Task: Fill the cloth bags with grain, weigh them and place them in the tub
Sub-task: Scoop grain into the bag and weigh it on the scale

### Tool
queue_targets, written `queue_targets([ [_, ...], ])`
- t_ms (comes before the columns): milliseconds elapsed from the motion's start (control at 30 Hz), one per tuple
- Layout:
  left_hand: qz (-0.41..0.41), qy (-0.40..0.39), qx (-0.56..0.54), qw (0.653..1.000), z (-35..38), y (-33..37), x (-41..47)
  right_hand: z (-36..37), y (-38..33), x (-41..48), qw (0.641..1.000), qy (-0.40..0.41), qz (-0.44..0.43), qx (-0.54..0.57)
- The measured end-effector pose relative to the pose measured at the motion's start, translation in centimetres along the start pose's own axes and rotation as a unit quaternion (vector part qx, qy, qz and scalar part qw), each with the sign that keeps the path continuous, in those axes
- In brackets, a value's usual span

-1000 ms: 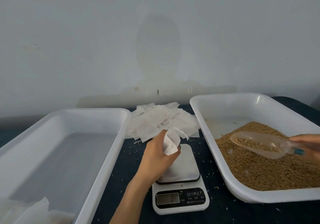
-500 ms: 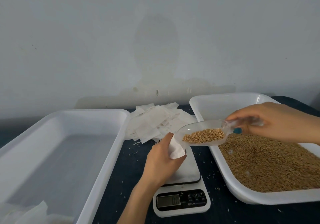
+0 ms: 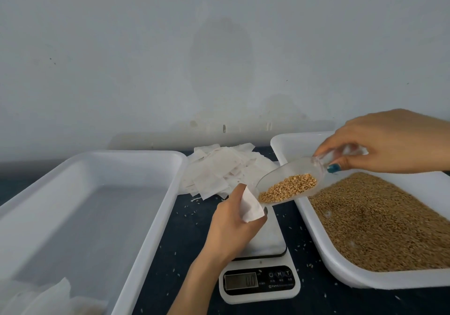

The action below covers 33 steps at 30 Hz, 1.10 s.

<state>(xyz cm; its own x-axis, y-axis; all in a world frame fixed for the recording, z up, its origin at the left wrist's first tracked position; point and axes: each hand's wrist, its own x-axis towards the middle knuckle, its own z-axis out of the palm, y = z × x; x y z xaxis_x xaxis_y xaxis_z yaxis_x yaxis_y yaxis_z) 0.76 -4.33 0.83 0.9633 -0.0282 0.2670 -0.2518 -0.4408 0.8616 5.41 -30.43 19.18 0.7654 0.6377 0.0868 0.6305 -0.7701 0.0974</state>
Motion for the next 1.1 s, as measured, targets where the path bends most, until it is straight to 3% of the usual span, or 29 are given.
queue_targets([
  [400, 0.003, -0.012, -0.025, 1.000, 0.3, 0.3, 0.0, -3.5, -2.8, 2.2, 0.989, 0.015, -0.065, -0.136],
  [600, 0.014, 0.000, -0.035, 0.999, 0.3, 0.6, -0.1, -3.8, -3.4, 2.1, 0.987, 0.026, -0.062, -0.143],
  [1100, 0.018, -0.027, -0.080, 0.996, -0.1, 1.1, -0.5, -0.1, -0.8, -0.9, 1.000, -0.019, 0.018, 0.015],
])
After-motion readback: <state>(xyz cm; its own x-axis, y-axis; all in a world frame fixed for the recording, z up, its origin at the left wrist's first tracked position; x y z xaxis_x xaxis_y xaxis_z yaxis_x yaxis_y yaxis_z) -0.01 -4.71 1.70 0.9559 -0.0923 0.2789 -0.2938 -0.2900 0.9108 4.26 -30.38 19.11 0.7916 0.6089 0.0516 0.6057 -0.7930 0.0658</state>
